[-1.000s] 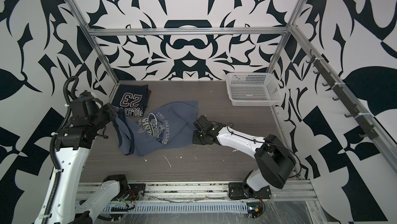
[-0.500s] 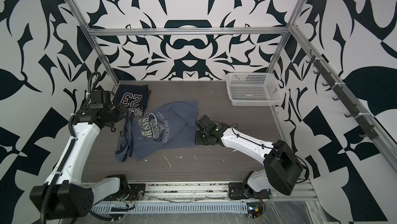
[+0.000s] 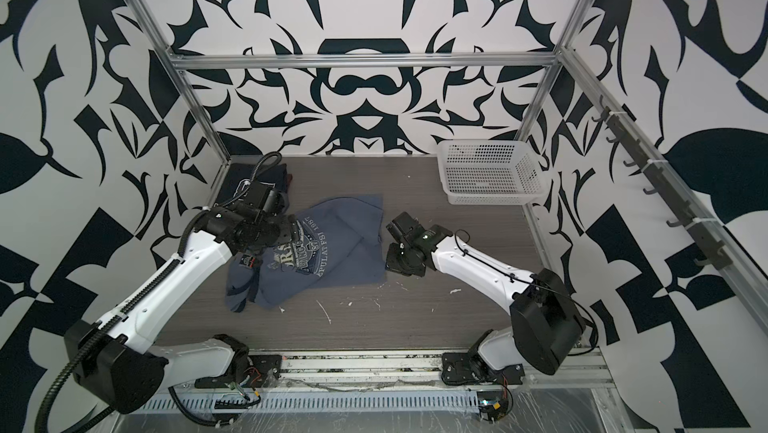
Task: Fold and stack the tank tops
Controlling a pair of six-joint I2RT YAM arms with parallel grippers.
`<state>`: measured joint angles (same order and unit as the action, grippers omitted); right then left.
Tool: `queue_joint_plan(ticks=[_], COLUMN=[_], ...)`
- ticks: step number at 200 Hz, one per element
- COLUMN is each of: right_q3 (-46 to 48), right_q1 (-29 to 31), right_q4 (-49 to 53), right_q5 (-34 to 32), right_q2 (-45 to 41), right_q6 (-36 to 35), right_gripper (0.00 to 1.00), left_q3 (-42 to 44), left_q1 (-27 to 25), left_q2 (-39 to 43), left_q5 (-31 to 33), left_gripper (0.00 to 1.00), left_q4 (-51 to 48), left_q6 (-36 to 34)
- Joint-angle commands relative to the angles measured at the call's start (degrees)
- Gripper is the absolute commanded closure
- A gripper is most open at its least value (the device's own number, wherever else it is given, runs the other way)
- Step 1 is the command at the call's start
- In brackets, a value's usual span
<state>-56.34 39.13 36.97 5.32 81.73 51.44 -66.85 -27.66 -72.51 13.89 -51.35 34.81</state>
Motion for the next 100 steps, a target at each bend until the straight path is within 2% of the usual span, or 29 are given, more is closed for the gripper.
queue_joint_plan(ticks=[1, 43, 75, 100], right_q3=[-2.49, -2.46, -2.11, -2.02], right_q1=[-0.24, -0.46, -0.7, -0.73], right_q4=[2.74, 2.81, 2.67, 2.71], right_q5=[0.09, 0.3, 0.13, -0.05], right_q2=[-0.03, 0.44, 0.39, 0.7], right_q6=[0.61, 0.41, 0.33, 0.07], right_gripper=[1.0, 1.0, 1.0, 1.0], left_q3=[2.67, 5.15, 3.55, 2.18], left_q1=[-2.23, -7.13, -12.56, -14.08], left_q2=[-2.53, -7.55, -14.63, -19.2], left_q5=[-1.97, -5.76, -6.62, -6.46], left_gripper=[0.16, 0.17, 0.19, 0.19], left_q4=[1.83, 6.84, 8.31, 8.42], left_q6=[1.73, 3.37, 4.28, 5.02])
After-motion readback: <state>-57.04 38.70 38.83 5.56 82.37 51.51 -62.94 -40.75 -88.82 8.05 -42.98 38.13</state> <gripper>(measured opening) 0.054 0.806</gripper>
